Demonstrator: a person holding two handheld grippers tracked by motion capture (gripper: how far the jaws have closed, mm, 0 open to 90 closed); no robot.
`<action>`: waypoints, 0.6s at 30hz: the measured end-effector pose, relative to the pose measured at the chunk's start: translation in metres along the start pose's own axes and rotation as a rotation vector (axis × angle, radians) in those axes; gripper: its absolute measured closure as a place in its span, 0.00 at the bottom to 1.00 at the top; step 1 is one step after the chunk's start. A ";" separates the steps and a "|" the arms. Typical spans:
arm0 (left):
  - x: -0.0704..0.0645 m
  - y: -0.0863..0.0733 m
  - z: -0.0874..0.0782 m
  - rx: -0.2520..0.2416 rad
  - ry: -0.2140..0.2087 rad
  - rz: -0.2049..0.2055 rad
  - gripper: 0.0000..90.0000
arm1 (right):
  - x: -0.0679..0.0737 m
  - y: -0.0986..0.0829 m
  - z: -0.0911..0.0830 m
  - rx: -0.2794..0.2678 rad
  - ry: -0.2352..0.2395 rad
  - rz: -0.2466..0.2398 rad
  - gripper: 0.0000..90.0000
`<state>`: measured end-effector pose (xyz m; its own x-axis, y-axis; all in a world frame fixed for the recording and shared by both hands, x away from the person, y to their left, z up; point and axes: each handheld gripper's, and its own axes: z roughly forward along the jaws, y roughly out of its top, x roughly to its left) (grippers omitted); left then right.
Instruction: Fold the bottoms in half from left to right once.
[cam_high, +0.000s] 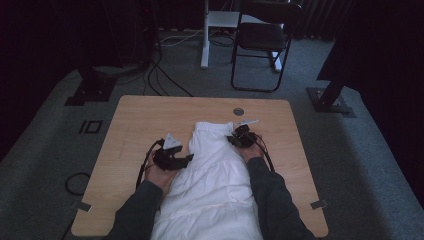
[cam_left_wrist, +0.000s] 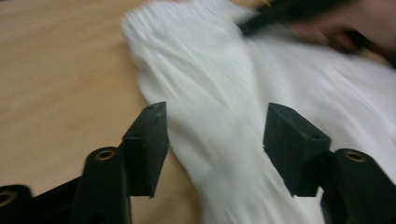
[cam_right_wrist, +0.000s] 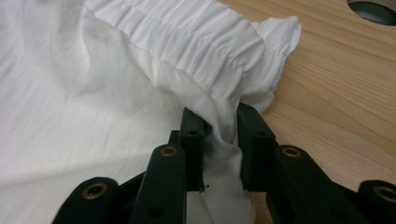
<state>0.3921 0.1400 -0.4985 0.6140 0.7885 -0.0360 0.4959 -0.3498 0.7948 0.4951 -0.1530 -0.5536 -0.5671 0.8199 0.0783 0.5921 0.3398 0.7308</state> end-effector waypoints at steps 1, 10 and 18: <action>0.003 0.005 0.009 0.009 0.018 -0.003 0.43 | 0.000 0.000 0.000 -0.002 0.001 0.000 0.82; 0.015 0.014 0.075 0.094 0.055 -0.029 0.39 | -0.001 -0.002 0.000 -0.017 0.004 0.013 0.82; 0.018 0.011 0.092 0.145 0.106 -0.031 0.36 | -0.001 -0.003 0.000 -0.022 0.005 0.022 0.82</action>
<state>0.4650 0.1033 -0.5463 0.5325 0.8463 0.0105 0.6018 -0.3873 0.6984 0.4934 -0.1551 -0.5558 -0.5567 0.8249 0.0980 0.5920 0.3113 0.7434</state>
